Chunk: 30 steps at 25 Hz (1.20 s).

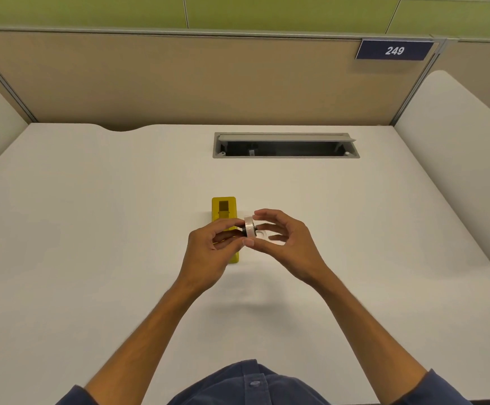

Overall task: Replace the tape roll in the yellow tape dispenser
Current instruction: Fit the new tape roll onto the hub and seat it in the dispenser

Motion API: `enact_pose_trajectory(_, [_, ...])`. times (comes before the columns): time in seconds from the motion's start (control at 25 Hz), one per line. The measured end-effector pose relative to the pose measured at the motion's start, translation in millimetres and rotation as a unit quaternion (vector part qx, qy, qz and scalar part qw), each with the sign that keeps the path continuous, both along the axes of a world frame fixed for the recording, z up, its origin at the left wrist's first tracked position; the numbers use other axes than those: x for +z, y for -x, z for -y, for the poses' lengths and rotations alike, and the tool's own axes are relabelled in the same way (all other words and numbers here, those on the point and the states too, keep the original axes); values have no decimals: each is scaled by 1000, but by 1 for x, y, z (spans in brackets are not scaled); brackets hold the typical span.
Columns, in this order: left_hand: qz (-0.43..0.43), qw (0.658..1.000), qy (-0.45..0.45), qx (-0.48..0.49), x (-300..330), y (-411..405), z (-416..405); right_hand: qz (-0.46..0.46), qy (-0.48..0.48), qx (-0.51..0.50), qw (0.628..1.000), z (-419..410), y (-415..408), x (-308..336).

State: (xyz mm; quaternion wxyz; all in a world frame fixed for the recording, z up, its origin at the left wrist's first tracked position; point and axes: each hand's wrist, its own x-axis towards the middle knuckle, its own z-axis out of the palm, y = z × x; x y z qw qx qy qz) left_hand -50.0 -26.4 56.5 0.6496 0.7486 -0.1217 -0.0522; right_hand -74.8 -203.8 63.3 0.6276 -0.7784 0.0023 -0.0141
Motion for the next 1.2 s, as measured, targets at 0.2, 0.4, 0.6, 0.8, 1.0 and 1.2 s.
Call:
enact_pose_trajectory(0.2, [21,1000,3,4,1,1,1,142,242,-173,944,-21,10,3])
enact_pose_trajectory(0.4, [119,991,-67,3,1,2,2,126,338,-212,908,-36,12,8])
enact_pose_trajectory(0.6, [135,984,-115,17,-5,2,4,82,338,-211,914,-40,8,6])
enact_pose_trajectory(0.8, [86,988,-126,19,-11,-2,10,70,332,-205,918,-42,8,0])
enact_pose_trajectory(1.0, [70,992,-102,26,-22,-9,10,53,322,-217,920,-43,1,-8])
enact_pose_trajectory(1.2, [58,990,-122,26,-30,-27,8,33,328,-216,919,-47,-16,-15])
